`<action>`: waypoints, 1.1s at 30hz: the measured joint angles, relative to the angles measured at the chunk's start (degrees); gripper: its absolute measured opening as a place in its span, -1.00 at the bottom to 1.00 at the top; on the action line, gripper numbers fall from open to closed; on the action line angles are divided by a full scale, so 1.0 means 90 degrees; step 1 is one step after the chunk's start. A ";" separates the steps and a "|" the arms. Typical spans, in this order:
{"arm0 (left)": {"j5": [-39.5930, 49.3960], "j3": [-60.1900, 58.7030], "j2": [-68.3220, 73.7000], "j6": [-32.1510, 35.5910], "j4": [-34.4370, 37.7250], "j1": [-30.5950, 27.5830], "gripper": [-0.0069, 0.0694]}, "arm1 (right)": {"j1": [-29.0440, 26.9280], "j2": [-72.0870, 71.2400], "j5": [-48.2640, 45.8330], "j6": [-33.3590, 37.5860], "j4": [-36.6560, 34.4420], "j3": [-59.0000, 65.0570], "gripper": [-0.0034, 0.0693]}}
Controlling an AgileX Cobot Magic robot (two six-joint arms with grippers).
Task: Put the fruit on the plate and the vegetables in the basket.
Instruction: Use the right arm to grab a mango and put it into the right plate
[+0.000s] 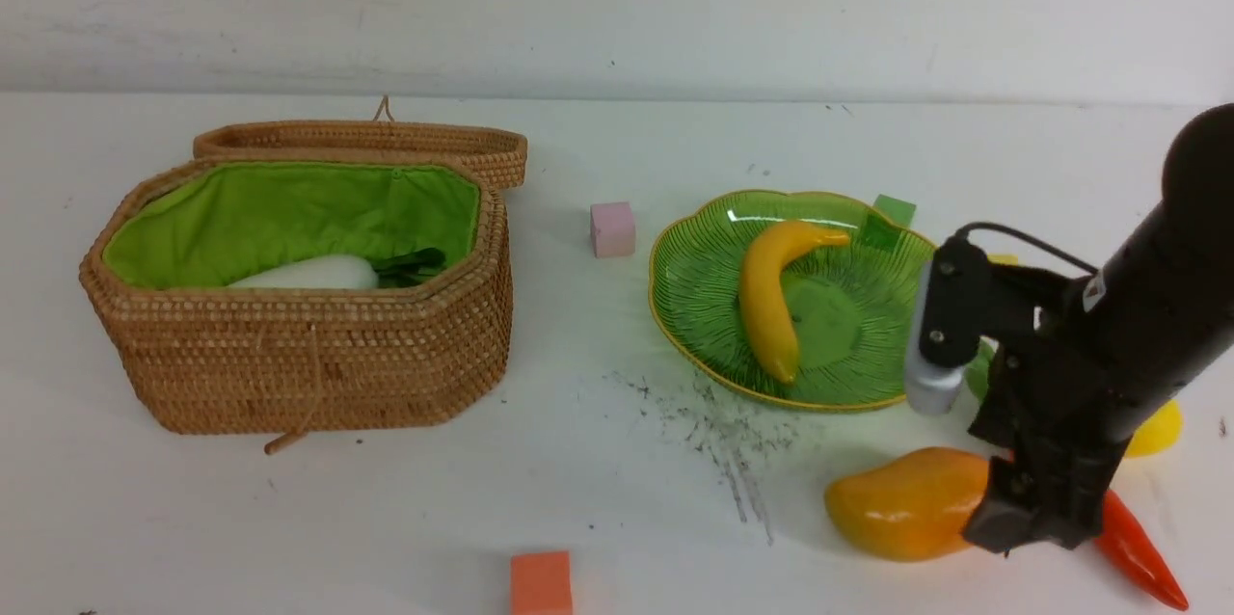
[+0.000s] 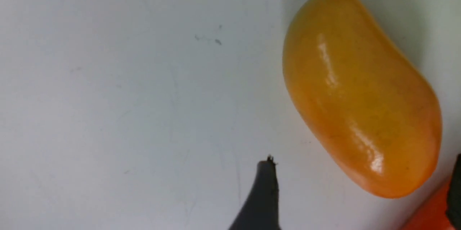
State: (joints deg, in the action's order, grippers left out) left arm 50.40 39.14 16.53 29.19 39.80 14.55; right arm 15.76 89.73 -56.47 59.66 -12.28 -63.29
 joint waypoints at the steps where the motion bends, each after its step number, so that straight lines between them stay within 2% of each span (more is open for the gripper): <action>1: 0.0002 0.0000 0.0000 0.0044 0.0000 0.0000 -0.81 | 0.0000 0.0040 0.0010 0.0006 0.0000 0.0029 0.83; 11: 0.0097 0.0000 0.0000 0.0411 -0.0005 0.0000 -0.80 | 0.0000 0.0370 0.0979 0.0710 0.0294 0.0358 0.75; 15: 0.0097 0.0000 0.0000 0.0425 -0.0005 0.0000 -0.79 | 0.0000 0.0515 0.1504 0.1309 0.0139 0.0358 0.73; 20: 0.0097 0.0000 0.0000 0.0425 -0.0005 0.0000 -0.78 | 0.0037 0.0751 0.1531 0.1939 0.0065 0.0358 0.72; 33: 0.0090 0.0004 0.0000 0.0425 -0.0005 0.0000 -0.76 | 0.0087 0.1467 0.1914 0.2144 0.0142 0.0221 0.76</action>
State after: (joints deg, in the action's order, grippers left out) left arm 51.21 39.18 16.53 33.02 39.76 14.55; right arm 16.55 102.94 -39.24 78.96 -11.00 -61.30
